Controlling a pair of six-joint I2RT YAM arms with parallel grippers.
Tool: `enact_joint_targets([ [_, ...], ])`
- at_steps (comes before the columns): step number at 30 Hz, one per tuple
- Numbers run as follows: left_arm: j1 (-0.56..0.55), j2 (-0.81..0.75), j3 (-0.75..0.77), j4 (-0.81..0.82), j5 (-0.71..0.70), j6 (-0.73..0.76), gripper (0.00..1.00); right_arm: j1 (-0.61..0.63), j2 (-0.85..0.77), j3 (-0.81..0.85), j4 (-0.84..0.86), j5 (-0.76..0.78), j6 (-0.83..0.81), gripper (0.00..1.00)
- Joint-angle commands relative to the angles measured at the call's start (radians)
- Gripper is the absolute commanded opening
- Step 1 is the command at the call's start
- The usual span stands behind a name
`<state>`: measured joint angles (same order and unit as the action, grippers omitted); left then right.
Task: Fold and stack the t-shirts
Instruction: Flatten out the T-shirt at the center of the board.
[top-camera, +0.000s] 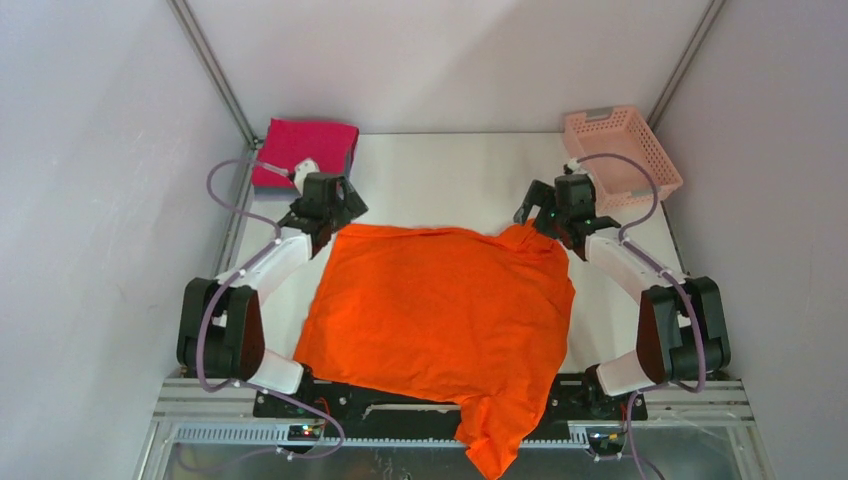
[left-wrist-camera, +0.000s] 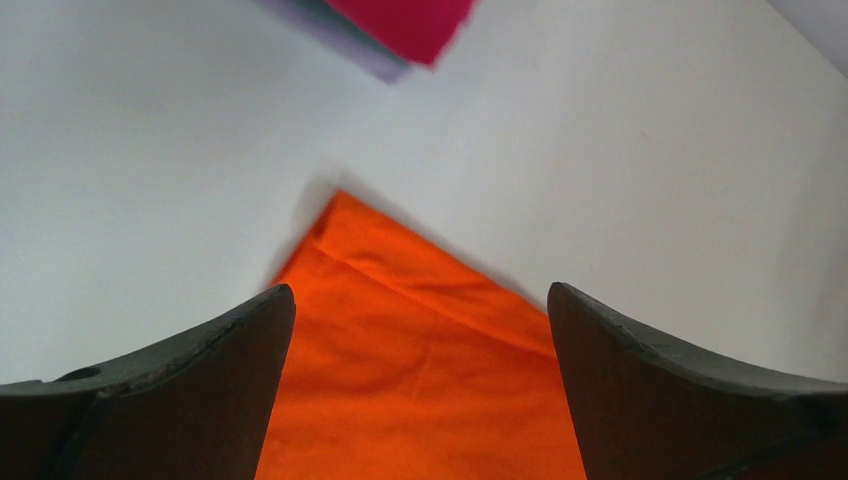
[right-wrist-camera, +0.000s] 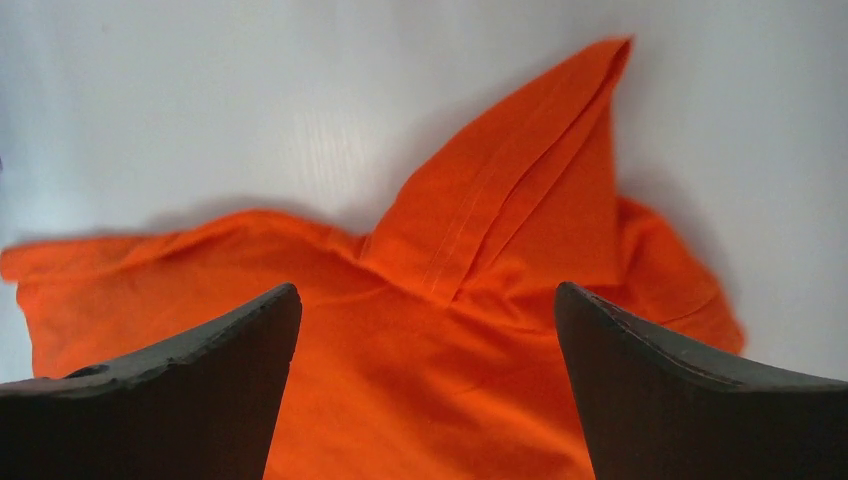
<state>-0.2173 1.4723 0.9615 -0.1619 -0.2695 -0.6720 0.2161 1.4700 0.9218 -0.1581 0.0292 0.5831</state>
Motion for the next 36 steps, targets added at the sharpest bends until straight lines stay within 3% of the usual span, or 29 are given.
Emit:
enact_joint_targets([
  [1,-0.031,-0.008,-0.116,0.086,0.182,0.025,1.00,0.054,0.036,-0.029,0.062,-0.086,0.058,1.00],
  [7,-0.030,0.034,-0.194,0.149,0.211,0.014,1.00,0.065,0.166,-0.028,0.184,-0.157,0.104,0.99],
  [15,-0.027,0.094,-0.187,0.137,0.184,0.025,1.00,0.067,0.280,-0.001,0.292,-0.190,0.110,0.98],
  [25,-0.024,0.094,-0.174,0.122,0.145,0.035,1.00,0.123,0.478,0.297,0.394,-0.221,0.172,0.98],
  [33,-0.022,0.060,-0.154,0.082,0.112,0.047,1.00,0.173,0.597,0.623,0.167,-0.183,0.132,0.98],
  [36,-0.022,0.031,-0.143,0.083,0.114,0.051,1.00,0.177,0.510,0.579,0.079,-0.133,0.068,0.98],
])
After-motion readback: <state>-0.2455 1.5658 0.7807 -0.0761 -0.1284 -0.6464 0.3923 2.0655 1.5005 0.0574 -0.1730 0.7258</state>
